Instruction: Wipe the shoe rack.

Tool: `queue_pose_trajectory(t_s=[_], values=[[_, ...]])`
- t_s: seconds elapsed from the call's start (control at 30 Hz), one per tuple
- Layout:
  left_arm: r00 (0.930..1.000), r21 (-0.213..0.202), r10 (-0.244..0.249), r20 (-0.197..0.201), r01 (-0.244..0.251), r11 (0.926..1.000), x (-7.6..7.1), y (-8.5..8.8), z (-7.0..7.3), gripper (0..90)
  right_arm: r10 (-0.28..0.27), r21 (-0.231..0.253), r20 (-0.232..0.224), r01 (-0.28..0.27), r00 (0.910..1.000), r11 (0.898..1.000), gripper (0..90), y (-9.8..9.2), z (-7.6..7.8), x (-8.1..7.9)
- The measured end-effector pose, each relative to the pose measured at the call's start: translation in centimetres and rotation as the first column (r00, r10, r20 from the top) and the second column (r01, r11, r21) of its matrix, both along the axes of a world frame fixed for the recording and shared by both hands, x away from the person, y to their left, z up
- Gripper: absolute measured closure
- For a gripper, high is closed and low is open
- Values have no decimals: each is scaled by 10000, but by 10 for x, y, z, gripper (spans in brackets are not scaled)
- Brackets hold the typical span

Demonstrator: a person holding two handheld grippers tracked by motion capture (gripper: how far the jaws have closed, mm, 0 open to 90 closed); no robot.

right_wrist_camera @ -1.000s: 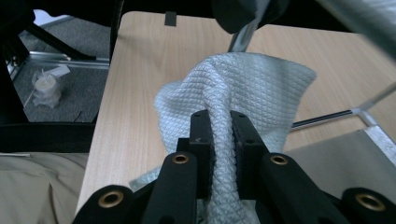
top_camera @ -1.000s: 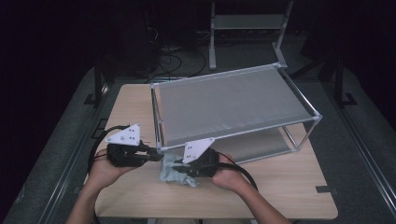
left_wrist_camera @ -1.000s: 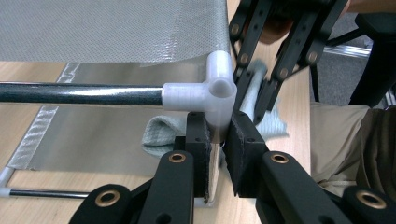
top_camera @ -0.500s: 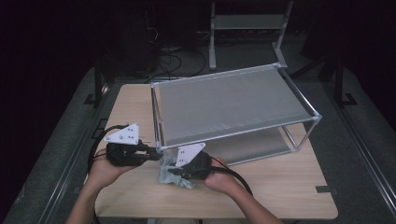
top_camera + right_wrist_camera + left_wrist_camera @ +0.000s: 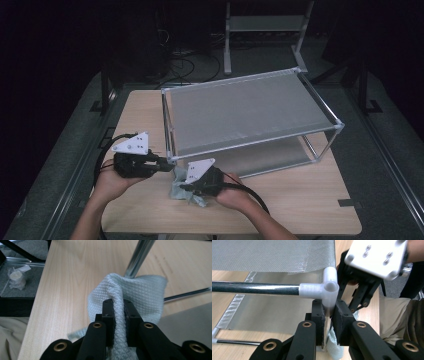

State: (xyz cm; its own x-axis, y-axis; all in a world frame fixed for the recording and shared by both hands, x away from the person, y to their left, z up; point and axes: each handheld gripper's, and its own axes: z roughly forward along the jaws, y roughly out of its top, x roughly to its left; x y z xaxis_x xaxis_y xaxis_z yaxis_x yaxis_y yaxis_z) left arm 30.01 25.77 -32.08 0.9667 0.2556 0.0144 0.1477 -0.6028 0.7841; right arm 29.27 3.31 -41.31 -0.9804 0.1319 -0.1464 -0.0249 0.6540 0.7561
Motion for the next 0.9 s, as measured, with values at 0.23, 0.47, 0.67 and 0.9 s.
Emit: queue_pose_trajectory(t_s=[0.23,0.47,0.67,0.9], values=[[10000,-8,47,-46,-47,10000,1,1,0,798,-125,940,596,69,9981,9955,817,-10,34,-7],[10000,75,48,-4,-48,10000,1,0,1,798,-64,621,303,45,9995,9981,817,-3,15,-4],[10000,22,63,-36,-63,10000,1,0,0,798,-192,69,-542,196,9983,9998,817,4,-18,2],[10000,90,77,-1,-77,9999,1,2,1,797,-141,816,-377,172,9992,9965,817,-5,2,1]])
